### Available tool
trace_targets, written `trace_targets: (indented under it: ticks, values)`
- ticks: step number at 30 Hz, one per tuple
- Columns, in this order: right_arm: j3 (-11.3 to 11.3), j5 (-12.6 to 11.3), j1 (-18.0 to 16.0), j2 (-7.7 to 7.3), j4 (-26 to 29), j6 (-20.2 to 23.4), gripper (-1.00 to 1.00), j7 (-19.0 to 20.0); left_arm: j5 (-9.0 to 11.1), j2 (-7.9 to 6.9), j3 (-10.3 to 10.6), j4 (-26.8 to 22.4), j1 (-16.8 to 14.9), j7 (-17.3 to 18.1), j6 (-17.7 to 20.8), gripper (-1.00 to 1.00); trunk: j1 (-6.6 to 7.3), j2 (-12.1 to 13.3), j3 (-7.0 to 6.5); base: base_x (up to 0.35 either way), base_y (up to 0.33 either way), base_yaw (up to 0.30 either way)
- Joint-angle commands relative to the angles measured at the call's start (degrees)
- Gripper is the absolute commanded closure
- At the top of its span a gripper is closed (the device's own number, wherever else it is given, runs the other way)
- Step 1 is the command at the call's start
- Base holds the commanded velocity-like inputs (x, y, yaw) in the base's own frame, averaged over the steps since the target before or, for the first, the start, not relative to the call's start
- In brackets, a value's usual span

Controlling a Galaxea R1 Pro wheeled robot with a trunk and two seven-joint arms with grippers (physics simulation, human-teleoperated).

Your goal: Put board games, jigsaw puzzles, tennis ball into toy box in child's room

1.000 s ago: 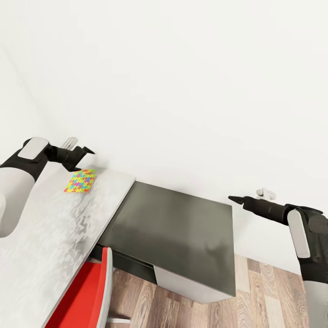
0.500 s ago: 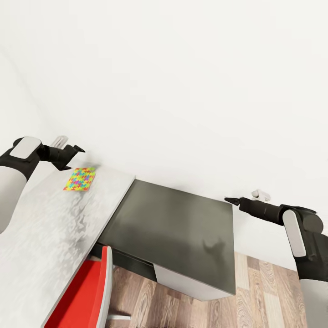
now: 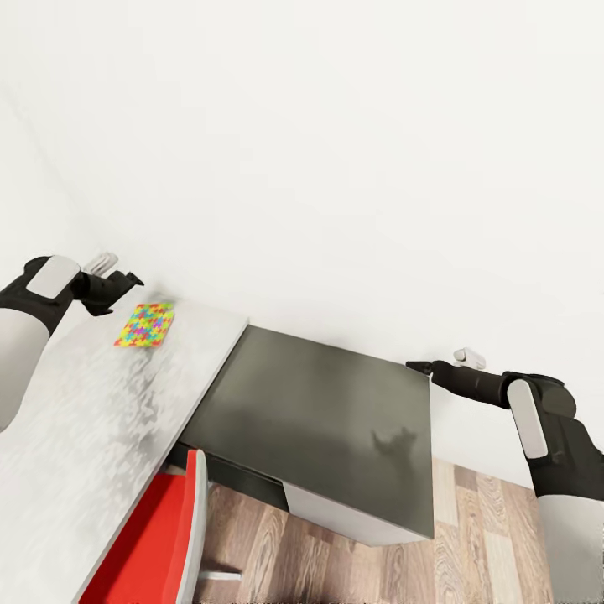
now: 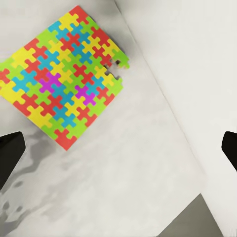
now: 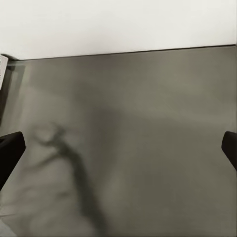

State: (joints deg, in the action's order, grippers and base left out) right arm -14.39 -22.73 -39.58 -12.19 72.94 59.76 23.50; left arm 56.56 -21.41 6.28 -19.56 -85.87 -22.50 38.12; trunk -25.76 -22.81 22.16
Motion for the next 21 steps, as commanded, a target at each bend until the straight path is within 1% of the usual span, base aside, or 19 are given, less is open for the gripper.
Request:
trace_targets:
  ticks: [1,7,21]
  values:
    - [-0.09,0.51,-0.06,0.01,0.02,0.24,-1.00,0.58,0.60,-0.06,0.45,-0.09,-0.04,-0.45,0.10,-1.00,-0.03,-0.11,0.19,0.000,0.000,0.000]
    - [-0.05,0.50,-0.19,0.31,-0.24,0.24,-1.00,0.56,0.11,-0.04,0.47,-0.44,0.12,-0.27,-0.07,-1.00,-0.03,-0.11,0.75,0.000,0.000,0.000]
    - [-0.03,0.50,-0.12,0.40,0.02,0.24,-1.00,0.56,-0.11,0.03,0.48,-0.85,0.17,-0.25,0.06,-1.00,-0.03,-0.11,2.05,0.000,0.000,0.000]
